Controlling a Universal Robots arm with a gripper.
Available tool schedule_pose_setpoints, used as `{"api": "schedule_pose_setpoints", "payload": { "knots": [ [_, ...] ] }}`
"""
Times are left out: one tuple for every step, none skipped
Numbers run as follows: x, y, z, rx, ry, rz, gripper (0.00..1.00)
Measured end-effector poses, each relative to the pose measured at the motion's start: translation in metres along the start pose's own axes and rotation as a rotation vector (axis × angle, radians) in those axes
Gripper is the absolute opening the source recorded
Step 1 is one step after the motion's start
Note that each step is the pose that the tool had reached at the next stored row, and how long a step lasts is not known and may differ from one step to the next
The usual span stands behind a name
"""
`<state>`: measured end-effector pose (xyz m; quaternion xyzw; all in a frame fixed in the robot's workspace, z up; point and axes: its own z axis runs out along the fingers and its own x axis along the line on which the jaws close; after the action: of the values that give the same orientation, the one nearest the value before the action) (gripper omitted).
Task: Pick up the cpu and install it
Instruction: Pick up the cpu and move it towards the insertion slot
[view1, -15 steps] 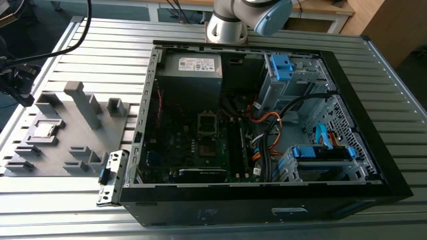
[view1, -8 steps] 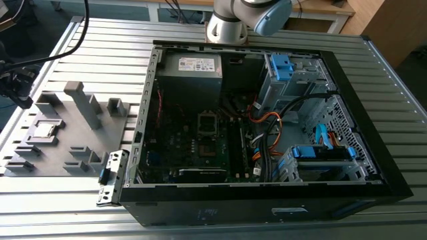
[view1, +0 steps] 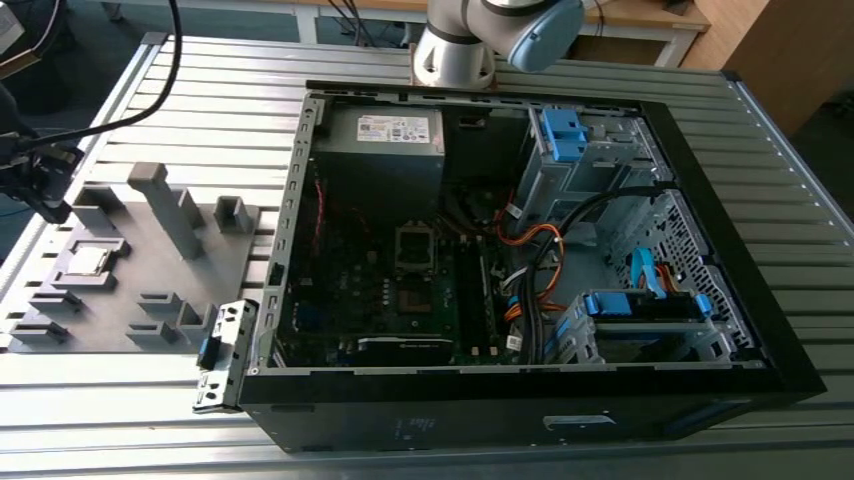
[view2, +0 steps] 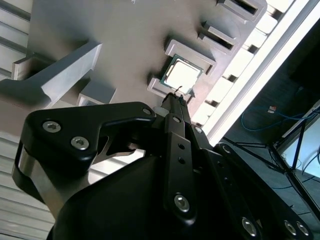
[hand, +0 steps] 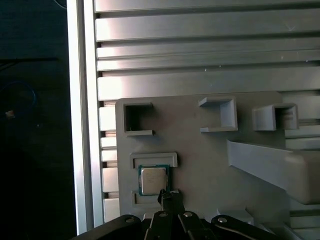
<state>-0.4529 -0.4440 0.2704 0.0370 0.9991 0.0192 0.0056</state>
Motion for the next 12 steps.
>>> {"api": "schedule_pose_setpoints", "payload": {
  "knots": [
    [0.0000, 0.0000, 0.0001, 0.0002, 0.0001, 0.000, 0.11],
    [0.0000, 0.0000, 0.0001, 0.0002, 0.0002, 0.000, 0.11],
    [0.0000, 0.0000, 0.0001, 0.0002, 0.0002, 0.000, 0.11],
    [0.0000, 0.0000, 0.0002, 0.0001, 0.0001, 0.000, 0.11],
    [0.0000, 0.0000, 0.0002, 0.0001, 0.0001, 0.000, 0.11],
    [0.0000, 0.0000, 0.0002, 0.0001, 0.0002, 0.000, 0.11],
    [0.0000, 0.0000, 0.0004, 0.0001, 0.0020, 0.000, 0.11],
    [0.0000, 0.0000, 0.0006, 0.0002, 0.0066, 0.000, 0.11],
    [0.0000, 0.0000, 0.0006, 0.0008, 0.0120, 0.000, 0.11],
    [0.0001, 0.0000, 0.0005, 0.0010, 0.0128, 0.001, 0.11],
    [0.0001, 0.0000, 0.0004, 0.0011, 0.0136, 0.001, 0.11],
    [0.0000, 0.0000, 0.0004, 0.0011, 0.0142, 0.001, 0.11]
  ]
}}
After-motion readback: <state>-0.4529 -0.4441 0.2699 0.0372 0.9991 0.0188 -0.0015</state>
